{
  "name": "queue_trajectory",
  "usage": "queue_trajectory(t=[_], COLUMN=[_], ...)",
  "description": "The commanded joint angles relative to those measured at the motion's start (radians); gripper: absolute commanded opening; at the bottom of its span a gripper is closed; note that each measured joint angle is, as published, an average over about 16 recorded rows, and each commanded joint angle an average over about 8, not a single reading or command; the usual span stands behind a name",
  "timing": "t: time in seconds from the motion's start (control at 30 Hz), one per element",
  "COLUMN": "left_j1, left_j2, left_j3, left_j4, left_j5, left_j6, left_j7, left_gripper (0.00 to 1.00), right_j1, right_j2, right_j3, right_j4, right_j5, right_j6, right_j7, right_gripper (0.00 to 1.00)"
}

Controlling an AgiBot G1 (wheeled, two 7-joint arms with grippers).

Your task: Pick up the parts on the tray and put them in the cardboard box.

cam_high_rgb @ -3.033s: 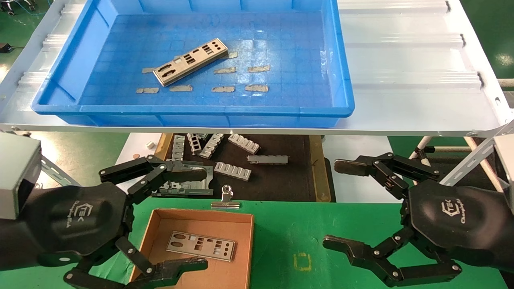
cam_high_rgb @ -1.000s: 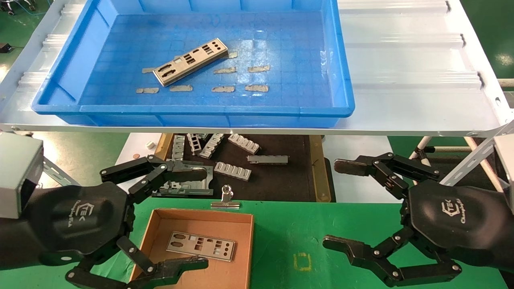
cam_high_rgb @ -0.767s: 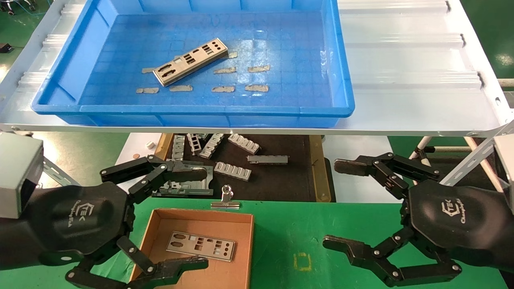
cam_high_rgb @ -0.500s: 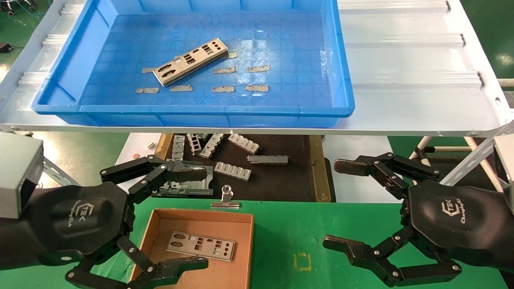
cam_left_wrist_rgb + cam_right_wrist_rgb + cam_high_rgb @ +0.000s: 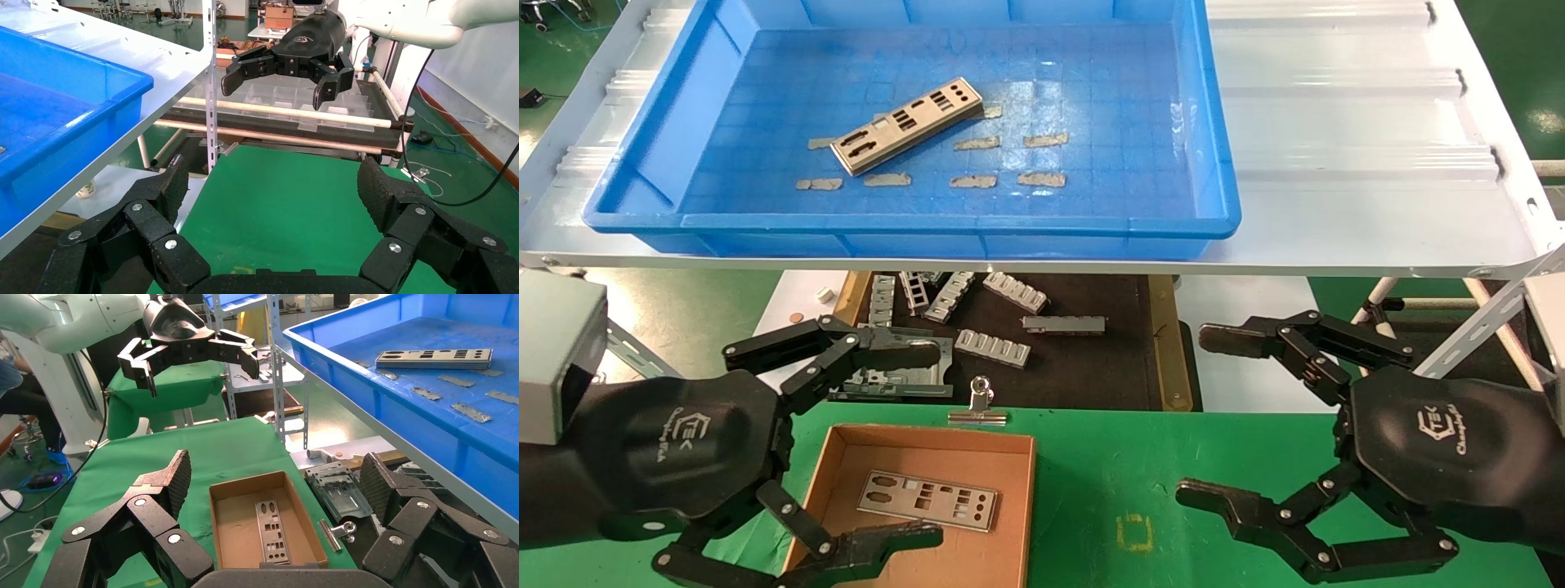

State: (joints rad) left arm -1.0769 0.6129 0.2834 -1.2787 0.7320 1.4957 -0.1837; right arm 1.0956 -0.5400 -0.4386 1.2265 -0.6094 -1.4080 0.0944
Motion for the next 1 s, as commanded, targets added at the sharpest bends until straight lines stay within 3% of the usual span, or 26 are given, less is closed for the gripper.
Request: queue_trajectory(t=[0.03,1.0], left_j1=[0.000,0.000], left_j2=[0.000,0.000], left_j3=[0.000,0.000], left_j4=[0.000,0.000], left_j5=[0.000,0.000], left_j6=[0.000,0.000], left_j7=[0.000,0.000], left_gripper=[1.00,1.00], right_j1=[0.000,0.000], right_j2=[0.000,0.000], right_j3=[0.000,0.000], right_j4=[0.000,0.000], right_j5=[0.000,0.000], right_j6=[0.000,0.000], right_j7=[0.000,0.000], right_gripper=[1.00,1.00])
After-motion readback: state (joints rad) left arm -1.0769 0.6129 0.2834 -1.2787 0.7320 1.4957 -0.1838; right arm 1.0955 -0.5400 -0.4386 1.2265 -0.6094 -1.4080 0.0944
